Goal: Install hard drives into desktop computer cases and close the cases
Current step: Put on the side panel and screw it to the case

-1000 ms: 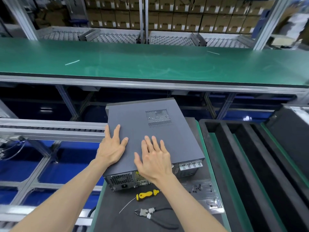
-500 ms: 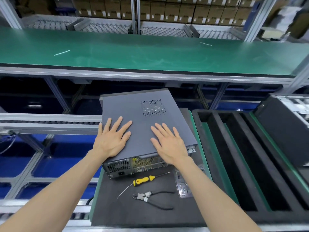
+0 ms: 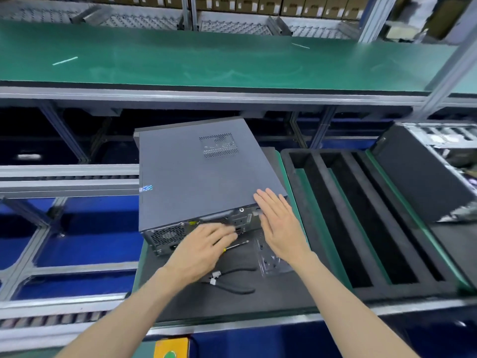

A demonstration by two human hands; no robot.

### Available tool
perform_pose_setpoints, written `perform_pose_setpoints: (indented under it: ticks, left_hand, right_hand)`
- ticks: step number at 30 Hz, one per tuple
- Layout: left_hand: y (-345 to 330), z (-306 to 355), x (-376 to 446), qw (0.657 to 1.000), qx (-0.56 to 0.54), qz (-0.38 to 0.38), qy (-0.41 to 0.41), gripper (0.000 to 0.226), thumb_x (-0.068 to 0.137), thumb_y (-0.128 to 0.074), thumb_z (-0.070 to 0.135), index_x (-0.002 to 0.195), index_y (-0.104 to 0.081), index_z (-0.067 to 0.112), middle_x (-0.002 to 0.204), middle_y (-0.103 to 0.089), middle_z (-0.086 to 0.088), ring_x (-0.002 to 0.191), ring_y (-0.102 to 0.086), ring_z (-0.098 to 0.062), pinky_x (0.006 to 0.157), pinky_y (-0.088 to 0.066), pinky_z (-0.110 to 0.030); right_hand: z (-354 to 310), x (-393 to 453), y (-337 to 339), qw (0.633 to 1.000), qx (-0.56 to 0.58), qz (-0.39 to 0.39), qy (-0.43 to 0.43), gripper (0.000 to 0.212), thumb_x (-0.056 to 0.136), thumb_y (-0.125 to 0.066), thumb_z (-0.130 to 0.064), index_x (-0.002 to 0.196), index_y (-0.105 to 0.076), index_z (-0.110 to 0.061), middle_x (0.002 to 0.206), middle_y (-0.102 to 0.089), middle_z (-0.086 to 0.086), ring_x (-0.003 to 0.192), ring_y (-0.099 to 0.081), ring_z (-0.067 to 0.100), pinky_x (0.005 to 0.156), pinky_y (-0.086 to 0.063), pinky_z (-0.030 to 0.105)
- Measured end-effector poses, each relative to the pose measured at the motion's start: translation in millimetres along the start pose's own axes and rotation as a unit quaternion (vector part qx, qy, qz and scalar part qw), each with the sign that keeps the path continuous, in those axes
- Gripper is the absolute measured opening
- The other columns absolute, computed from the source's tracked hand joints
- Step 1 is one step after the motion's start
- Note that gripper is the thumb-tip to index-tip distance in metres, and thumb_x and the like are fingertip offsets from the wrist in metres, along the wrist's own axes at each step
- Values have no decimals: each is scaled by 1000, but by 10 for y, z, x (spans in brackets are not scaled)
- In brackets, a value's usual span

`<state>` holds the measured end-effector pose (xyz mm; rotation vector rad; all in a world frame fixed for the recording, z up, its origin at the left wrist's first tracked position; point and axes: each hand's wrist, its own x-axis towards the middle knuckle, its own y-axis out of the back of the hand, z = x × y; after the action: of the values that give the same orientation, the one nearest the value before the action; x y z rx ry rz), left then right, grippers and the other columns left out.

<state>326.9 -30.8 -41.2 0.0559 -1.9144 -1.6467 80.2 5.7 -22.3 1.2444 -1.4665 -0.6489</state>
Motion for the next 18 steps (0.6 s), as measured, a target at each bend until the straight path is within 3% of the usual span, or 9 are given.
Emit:
perform_pose_setpoints:
  ticks: [2,3,4,5,6,7,9,13,18]
  left_hand:
    - [-163,154,8,996,-17,-71,51,37,75,-78,6,111,-71,14,104,-69,0,91,-62,-22,72,-56,-34]
    - [-217,225,54,986,-28,-124,109,31,81,-76,9,110,-69,15,99,-66,2,90,-61,-22,67,-56,-35]
    - [-264,271,111,971,-25,-175,161,21,92,-66,14,113,-64,16,101,-63,2,96,-59,-21,69,-55,-36]
    - [-322,296,167,955,-20,-222,195,16,101,-54,18,116,-59,17,107,-60,1,103,-56,-21,73,-53,-36]
    - [-371,313,220,944,-9,-253,209,16,104,-46,19,118,-55,18,111,-58,1,108,-55,-22,76,-51,-37]
    - [-404,316,255,936,-2,-273,221,15,104,-45,17,117,-53,18,113,-57,0,110,-55,-22,77,-49,-38]
    - [-492,360,337,925,8,-286,252,18,99,-48,8,113,-54,18,112,-57,0,108,-57,-24,75,-47,-38]
    - [-575,459,382,918,-3,-269,292,31,85,-54,0,113,-55,15,115,-55,-3,110,-55,-26,77,-49,-38]
    - [-481,772,751,934,-135,-81,321,16,91,-65,15,106,-68,20,102,-68,6,93,-67,-22,75,-51,-36]
  right_hand:
    - [81,-160,72,999,16,-12,-25,58,102,-45,-7,157,-30,-17,164,-24,-9,152,-15,7,96,-49,23]
    - [128,-248,100,999,16,-19,-47,63,100,-45,-6,159,-26,-20,165,-19,-12,148,-27,5,76,-52,19]
    - [186,-345,109,997,15,-25,-76,68,99,-46,-5,159,-23,-23,165,-20,-13,130,-50,5,63,-51,21]
    - [253,-440,109,993,22,-31,-112,70,98,-46,-5,160,-21,-27,161,-32,-10,94,-62,9,57,-50,27]
    - [321,-525,102,986,44,-31,-156,70,99,-46,-6,159,-21,-29,147,-53,-4,68,-57,14,55,-50,33]
    - [378,-586,99,976,74,-33,-201,67,100,-47,-7,158,-23,-28,122,-68,4,57,-52,15,56,-49,36]
    - [518,-697,120,959,112,-29,-260,55,101,-47,-8,153,-37,-21,95,-73,12,55,-55,9,57,-47,30]
    - [649,-813,115,933,167,-12,-318,32,101,-49,-11,131,-62,-12,92,-75,8,79,-71,22,75,-58,38]
    - [634,-845,46,914,252,-69,-309,31,94,-60,-12,124,-69,-17,101,-75,-2,86,-70,3,86,-59,29]
